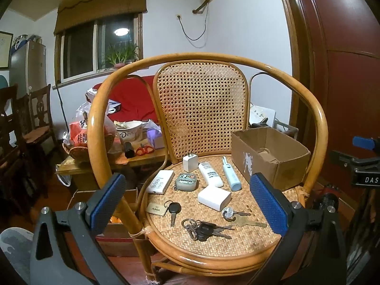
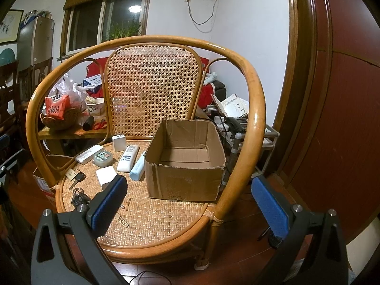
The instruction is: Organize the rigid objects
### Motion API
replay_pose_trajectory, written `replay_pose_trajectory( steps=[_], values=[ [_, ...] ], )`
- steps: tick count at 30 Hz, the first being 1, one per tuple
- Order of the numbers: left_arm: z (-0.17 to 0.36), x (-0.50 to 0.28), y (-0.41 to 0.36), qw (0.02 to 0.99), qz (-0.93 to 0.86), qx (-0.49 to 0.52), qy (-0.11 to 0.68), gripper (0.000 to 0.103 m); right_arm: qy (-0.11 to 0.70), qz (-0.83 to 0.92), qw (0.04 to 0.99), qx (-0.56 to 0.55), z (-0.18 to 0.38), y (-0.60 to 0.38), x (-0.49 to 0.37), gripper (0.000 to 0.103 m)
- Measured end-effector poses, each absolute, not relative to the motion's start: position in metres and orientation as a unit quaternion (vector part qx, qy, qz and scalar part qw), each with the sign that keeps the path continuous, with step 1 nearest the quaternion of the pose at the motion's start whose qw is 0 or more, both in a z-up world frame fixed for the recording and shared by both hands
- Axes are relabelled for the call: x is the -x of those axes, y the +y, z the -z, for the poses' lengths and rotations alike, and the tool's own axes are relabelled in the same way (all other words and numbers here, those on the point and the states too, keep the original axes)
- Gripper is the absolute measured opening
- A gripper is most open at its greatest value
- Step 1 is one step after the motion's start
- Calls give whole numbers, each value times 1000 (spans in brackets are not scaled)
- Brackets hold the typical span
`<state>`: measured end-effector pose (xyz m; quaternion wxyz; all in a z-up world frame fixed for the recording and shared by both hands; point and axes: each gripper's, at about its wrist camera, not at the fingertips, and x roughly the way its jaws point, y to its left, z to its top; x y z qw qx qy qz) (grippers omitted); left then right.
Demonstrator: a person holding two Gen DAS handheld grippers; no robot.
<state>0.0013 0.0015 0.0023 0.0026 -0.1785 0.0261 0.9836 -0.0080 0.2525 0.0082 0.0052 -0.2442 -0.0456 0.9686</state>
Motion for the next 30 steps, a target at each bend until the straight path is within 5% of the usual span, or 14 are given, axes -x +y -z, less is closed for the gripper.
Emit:
replay_pose_trajectory(
  steps=[30],
  values=[
    [-20, 40, -5, -12, -973, 220, 63, 103, -79, -957, -49, 274, -40, 251, 49, 103]
  ],
)
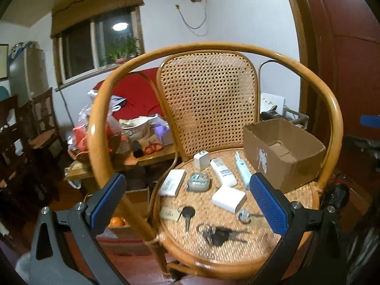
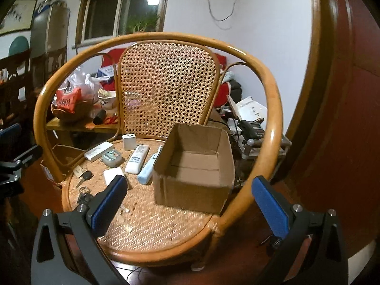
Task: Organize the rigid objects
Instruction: 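Move left tool toward the white square pad while right tool grips the box rim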
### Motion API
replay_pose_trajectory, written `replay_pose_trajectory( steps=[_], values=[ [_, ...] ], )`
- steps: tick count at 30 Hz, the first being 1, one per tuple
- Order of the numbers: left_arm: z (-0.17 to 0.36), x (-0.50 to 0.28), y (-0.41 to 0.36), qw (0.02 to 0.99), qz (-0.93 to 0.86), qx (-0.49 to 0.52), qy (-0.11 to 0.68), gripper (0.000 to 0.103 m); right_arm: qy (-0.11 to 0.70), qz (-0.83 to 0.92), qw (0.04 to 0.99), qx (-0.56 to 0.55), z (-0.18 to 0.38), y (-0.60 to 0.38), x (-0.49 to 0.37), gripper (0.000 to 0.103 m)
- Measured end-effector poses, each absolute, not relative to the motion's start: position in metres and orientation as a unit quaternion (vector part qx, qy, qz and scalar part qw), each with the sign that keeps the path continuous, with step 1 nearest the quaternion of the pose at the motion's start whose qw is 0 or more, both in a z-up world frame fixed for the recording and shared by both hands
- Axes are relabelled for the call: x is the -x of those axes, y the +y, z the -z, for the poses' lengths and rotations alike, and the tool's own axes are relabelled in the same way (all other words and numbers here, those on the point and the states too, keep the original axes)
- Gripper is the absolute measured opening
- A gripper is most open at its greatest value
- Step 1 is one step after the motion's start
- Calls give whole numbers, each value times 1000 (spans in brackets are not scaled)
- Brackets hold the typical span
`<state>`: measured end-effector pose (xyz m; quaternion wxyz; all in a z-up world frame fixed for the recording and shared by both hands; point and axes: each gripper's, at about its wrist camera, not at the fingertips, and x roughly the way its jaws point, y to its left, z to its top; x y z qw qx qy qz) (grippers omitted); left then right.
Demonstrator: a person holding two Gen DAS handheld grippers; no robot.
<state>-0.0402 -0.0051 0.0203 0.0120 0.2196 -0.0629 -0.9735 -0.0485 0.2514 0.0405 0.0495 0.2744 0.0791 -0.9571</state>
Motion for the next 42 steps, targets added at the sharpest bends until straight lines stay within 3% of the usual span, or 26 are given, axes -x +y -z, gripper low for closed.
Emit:
replay_pose_trajectory(
  steps=[6, 9, 18, 25, 42],
  values=[
    [-29, 86, -11, 27, 966, -249, -68, 103, 61, 945, 64, -314, -51, 263, 114, 103],
    [-28, 112, -4, 31, 960, -260, -102, 103, 45, 933, 68, -350, -44, 269, 147, 103],
    [-16, 177, -8, 26, 950, -296, -100, 103, 38, 909, 20, -414, -6, 284, 212, 103],
    [11, 207, -16, 20, 937, -336, -89, 103, 143, 907, -38, -395, 6, 263, 228, 103],
    [50, 227, -6, -23, 926, -374, -54, 103, 109, 884, -19, -455, 31, 261, 253, 103]
  ],
)
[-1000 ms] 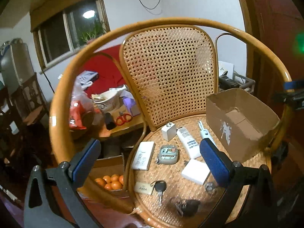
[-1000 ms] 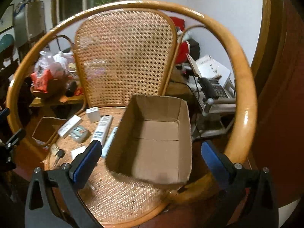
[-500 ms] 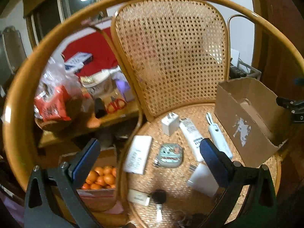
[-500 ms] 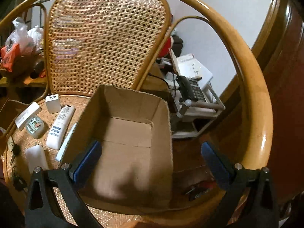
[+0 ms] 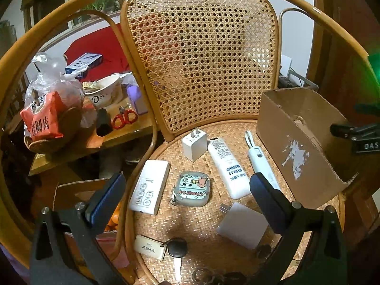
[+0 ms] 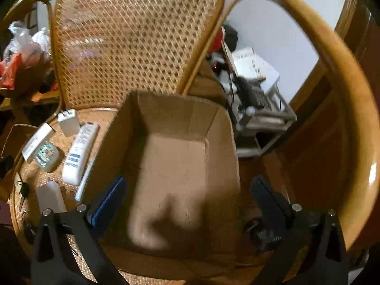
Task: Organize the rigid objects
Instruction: 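Move left tool toward the white square pad while right tool grips the box rim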
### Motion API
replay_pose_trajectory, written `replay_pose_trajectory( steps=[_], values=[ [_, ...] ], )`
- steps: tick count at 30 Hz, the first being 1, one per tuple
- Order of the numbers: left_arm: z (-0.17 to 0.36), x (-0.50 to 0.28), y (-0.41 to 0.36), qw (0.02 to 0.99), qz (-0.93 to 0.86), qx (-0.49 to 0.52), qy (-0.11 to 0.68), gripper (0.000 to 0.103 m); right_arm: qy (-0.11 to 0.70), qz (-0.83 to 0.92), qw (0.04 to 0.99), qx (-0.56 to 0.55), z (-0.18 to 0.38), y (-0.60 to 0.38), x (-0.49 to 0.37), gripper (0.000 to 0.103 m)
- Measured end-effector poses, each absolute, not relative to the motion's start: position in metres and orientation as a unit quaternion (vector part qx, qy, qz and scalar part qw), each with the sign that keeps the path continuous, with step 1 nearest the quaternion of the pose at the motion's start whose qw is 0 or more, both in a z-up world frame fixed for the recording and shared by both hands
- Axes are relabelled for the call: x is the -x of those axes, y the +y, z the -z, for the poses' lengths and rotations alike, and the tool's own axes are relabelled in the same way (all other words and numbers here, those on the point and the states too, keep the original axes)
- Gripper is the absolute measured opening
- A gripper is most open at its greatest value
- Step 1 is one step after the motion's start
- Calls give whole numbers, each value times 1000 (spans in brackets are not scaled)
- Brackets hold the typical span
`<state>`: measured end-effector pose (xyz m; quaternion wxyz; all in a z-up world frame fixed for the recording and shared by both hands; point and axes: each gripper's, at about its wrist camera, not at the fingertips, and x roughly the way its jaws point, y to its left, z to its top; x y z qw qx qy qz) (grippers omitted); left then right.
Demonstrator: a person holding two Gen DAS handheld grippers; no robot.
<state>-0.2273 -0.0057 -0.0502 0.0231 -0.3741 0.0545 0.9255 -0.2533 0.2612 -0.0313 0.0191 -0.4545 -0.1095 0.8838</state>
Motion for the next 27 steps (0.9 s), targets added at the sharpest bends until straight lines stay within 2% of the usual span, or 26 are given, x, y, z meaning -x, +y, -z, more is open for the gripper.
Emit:
replay_pose_trajectory(
  steps=[11, 16, 18, 19, 20, 21, 27],
  values=[
    [56, 226, -3, 35, -924, 377, 54, 103, -85, -849, 29, 520, 69, 282, 271, 103],
    [60, 224, -3, 39, -922, 381, 56, 103, -97, -838, 30, 536, 81, 285, 273, 76],
    [64, 221, -3, 54, -920, 386, 49, 103, -91, -834, 24, 543, 83, 285, 273, 47],
    [66, 221, -2, 59, -918, 390, 47, 103, -89, -831, 20, 549, 85, 285, 273, 38],
    [71, 219, 1, 66, -914, 396, 48, 103, -90, -829, 20, 552, 87, 284, 274, 23],
    [73, 218, 4, 71, -913, 399, 51, 103, -93, -825, 18, 557, 90, 284, 274, 17],
    [93, 210, 27, 96, -903, 412, 77, 103, -101, -820, 13, 562, 93, 282, 271, 9]
  ],
)
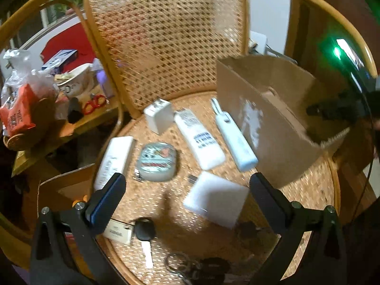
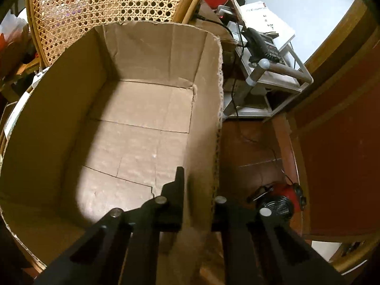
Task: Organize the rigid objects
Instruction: 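Move left tool toward the white square pad while right tool grips the box rim, then grasp the white square pad with the left tool and lift it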
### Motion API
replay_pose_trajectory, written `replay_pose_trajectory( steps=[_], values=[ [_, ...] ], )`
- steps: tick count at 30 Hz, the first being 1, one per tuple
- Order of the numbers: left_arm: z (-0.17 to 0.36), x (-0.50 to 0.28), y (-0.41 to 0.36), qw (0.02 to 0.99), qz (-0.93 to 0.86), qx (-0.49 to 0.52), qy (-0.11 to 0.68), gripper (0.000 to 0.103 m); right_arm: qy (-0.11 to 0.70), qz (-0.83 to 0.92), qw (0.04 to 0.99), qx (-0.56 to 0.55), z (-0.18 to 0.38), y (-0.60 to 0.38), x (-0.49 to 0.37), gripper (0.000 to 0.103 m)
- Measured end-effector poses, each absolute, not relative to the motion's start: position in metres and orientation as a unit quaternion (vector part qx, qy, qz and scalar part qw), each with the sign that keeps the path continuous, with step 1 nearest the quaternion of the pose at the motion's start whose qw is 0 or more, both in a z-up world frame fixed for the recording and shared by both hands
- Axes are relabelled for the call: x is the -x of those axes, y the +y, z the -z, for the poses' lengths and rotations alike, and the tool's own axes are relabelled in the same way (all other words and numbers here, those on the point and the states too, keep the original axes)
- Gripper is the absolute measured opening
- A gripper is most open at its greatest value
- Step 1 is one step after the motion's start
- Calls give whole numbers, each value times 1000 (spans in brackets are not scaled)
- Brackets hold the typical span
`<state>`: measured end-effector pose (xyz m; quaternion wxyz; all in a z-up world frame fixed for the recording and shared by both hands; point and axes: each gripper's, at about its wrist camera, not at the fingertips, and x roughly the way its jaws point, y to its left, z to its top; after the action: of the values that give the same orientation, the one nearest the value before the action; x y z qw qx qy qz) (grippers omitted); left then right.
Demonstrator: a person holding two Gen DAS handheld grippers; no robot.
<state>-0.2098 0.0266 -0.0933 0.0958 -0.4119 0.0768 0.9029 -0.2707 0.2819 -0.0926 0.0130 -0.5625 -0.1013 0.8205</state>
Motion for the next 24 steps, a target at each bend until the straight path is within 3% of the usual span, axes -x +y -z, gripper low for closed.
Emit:
replay_pose_trajectory(
  steps=[6, 10, 21, 24],
  values=[
    [120, 211, 42, 111, -888, 436, 99, 103, -99, -820, 11, 564, 92, 280, 268, 9],
    [132, 216, 46, 123, -879, 450, 95, 88, -97, -820, 9, 564, 93, 283, 270, 9],
    [156, 231, 53, 148, -866, 472, 76, 86, -96, -819, 9, 565, 93, 283, 270, 9],
    [155, 232, 51, 150, -866, 472, 67, 77, -95, -819, 8, 565, 92, 284, 271, 10]
  ],
)
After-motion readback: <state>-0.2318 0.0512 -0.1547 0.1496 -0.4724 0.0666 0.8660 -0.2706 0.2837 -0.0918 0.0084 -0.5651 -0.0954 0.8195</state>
